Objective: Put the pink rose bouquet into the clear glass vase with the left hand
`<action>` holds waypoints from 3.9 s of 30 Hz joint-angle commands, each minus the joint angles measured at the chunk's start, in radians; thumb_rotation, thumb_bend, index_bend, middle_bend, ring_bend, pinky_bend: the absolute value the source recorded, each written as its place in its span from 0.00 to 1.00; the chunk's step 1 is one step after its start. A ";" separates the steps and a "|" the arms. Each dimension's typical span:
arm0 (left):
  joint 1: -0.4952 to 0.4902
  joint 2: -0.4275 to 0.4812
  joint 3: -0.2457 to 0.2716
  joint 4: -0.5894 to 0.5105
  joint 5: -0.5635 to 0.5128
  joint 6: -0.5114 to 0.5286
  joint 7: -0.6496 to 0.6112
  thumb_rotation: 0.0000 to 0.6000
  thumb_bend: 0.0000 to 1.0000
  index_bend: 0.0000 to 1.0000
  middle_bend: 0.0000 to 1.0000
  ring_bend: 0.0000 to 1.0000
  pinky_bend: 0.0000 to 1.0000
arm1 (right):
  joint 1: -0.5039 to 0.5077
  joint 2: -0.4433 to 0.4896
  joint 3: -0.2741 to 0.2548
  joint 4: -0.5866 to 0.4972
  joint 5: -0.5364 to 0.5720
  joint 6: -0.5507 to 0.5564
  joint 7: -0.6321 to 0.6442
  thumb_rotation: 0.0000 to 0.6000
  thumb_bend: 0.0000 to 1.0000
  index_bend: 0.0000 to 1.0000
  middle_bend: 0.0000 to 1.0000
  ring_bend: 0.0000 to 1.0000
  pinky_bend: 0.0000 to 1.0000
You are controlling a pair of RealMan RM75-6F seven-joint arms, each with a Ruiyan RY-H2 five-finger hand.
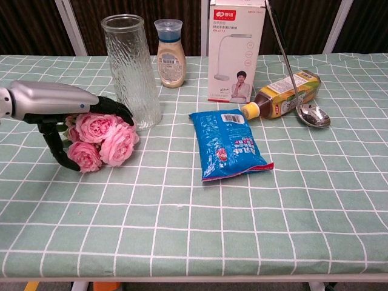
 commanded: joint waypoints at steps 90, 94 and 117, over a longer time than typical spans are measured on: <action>0.192 -0.070 -0.907 -0.463 -0.655 0.818 -0.606 1.00 0.31 0.46 0.45 0.42 0.60 | -0.029 -0.022 -0.001 0.036 -0.033 0.054 0.055 1.00 0.19 0.00 0.00 0.00 0.00; 0.207 -0.079 -0.896 -0.465 -0.682 0.775 -0.633 1.00 0.31 0.46 0.45 0.43 0.60 | -0.026 -0.029 -0.001 0.043 -0.030 0.047 0.060 1.00 0.19 0.00 0.00 0.00 0.00; 0.135 -0.282 -0.689 -0.240 -0.508 0.718 -0.611 1.00 0.32 0.48 0.46 0.43 0.60 | -0.015 -0.052 -0.004 0.082 -0.013 0.013 0.074 1.00 0.19 0.00 0.00 0.00 0.00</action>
